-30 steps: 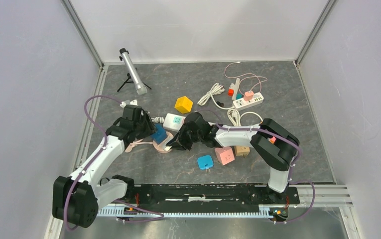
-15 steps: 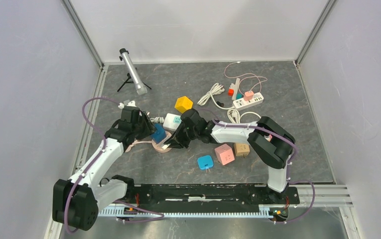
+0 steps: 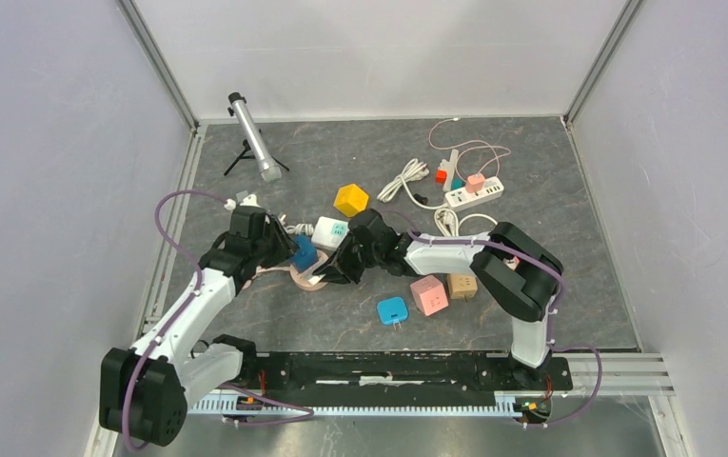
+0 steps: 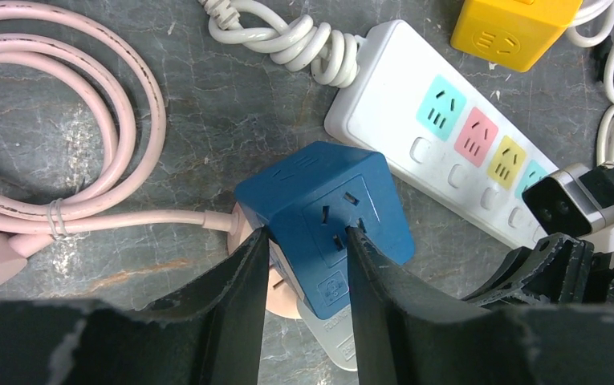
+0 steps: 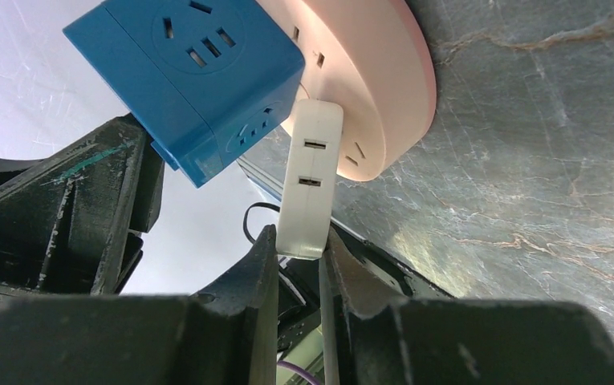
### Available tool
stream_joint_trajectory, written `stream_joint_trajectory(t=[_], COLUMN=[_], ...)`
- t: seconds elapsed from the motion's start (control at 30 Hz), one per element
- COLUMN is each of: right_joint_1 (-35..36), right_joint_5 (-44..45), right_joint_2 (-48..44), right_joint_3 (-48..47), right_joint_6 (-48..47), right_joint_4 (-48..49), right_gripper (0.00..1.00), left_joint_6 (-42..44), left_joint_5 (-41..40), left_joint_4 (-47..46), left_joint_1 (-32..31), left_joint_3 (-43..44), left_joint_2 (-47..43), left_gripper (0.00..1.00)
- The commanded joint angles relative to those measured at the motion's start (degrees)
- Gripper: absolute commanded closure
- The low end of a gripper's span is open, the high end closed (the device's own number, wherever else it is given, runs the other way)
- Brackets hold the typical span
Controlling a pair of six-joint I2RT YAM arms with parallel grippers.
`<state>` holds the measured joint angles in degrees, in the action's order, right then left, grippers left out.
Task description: Pull the plug off the socket
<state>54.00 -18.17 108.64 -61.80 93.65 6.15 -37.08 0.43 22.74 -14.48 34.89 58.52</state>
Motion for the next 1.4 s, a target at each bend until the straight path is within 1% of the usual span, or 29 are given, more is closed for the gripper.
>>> stream_joint_trajectory(t=[0.0, 0.07, 0.13, 0.17, 0.23, 0.3, 0.33, 0.4, 0.47, 0.53, 0.6, 0.67, 0.7, 0.77, 0.8, 0.83, 0.9, 1.0, 1.03, 1.13, 1.2, 1.27, 1.37], right_joint_1=[0.0, 0.0, -0.2, -0.5, -1.0, -1.6, -2.0, -2.8, -3.7, -5.2, -6.3, -6.5, -6.5, -6.3, -6.1, -5.9, -5.0, -3.9, -3.6, -3.4, -3.0, -2.2, -1.0], right_joint_5=[1.9, 0.9, -0.3, -0.4, 0.0, 1.5, 2.9, 5.3, 8.3, 9.1, 10.3, 11.7, 10.1, 6.8, 4.6, 3.2, 0.9, -6.3, -8.1, -12.9, -18.0, -20.3, -22.3], right_joint_2=[1.3, 1.2, 1.4, 1.4, 0.8, -0.7, -2.1, -5.1, -8.1, -10.7, -13.5, -16.3, -17.6, -19.6, -20.5, -21.2, -22.5, -22.6, -22.4, -21.3, -19.4, -17.0, -12.9], right_joint_3=[-4.7, -4.6, -5.5, -6.1, -6.7, -6.3, -5.4, -3.2, -1.9, -1.2, -1.1, -1.6, -1.3, -0.4, 0.4, 1.6, 4.8, 8.8, 10.5, 13.8, 13.6, 11.8, 7.3], right_joint_6=[2.4, 4.3, 4.2, 3.1, -1.3, -6.5, -9.0, -14.2, -20.3, -27.9, -37.6, -51.5, -61.0, -76.5, -84.5, -90.2, -103.5, -118.0, -121.3, -125.4, -128.7, -131.2, -137.2], right_joint_4=[7.0, 7.4, 8.0, 7.1, 5.0, 1.1, -0.4, -1.0, -2.0, -0.5, 1.1, 2.4, 3.6, 3.9, 3.8, 3.9, 4.7, 7.7, 10.3, 19.0, 21.3, 21.3, 15.1], right_gripper=[1.0, 1.0, 1.0, 0.91, 0.57, 0.37, 0.29, 0.23, 0.19, 0.2, 0.23, 0.26, 0.28, 0.32, 0.32, 0.32, 0.35, 0.37, 0.37, 0.36, 0.36, 0.38, 0.39], left_joint_6=[-2.0, -2.4, -2.7, -2.7, -2.7, -1.9, -1.3, -0.3, 0.5, 1.4, 2.3, 3.1, 3.3, 3.8, 3.7, 3.6, 3.6, 3.6, 3.5, 3.3, 3.6, 4.2, 4.9], left_joint_5=[8.0, 7.9, 7.7, 7.4, 6.7, 5.1, 4.3, 3.4, 3.5, 3.7, 4.1, 5.4, 5.8, 6.6, 6.9, 7.2, 7.9, 8.9, 9.1, 10.0, 10.4, 10.9, 11.8], left_joint_4=[6.3, 6.1, 6.1, 6.2, 6.5, 7.6, 8.3, 9.4, 10.1, 10.8, 11.5, 12.1, 12.4, 12.7, 12.8, 12.7, 12.2, 11.2, 11.0, 10.7, 10.4, 10.4, 10.9], left_joint_1=[-1.2, -1.2, -1.3, -1.3, -1.3, -1.3, -1.2, -1.2, -1.2, -1.1, -1.0, -0.9, -0.9, -0.8, -0.7, -0.7, -0.6, -0.5, -0.5, -0.1, 0.1, 0.5, 1.2], left_joint_3=[-3.7, -4.2, -4.5, -4.4, -3.7, -1.8, -0.4, 2.2, 4.6, 6.7, 8.4, 10.0, 10.4, 10.8, 10.8, 10.7, 10.3, 9.3, 9.0, 8.5, 8.1, 8.1, 8.3], left_joint_2=[2.5, 2.6, 2.4, 2.3, 2.0, 2.1, 2.6, 3.7, 4.9, 5.8, 6.7, 7.3, 7.5, 7.6, 7.5, 7.5, 7.4, 7.8, 8.0, 8.3, 8.1, 8.1, 8.4], left_gripper=[0.55, 0.55, 0.55, 0.55, 0.55, 0.55, 0.54, 0.53, 0.52, 0.51, 0.5, 0.49, 0.48, 0.46, 0.45, 0.44, 0.43, 0.4, 0.39, 0.38, 0.39, 0.4, 0.41])
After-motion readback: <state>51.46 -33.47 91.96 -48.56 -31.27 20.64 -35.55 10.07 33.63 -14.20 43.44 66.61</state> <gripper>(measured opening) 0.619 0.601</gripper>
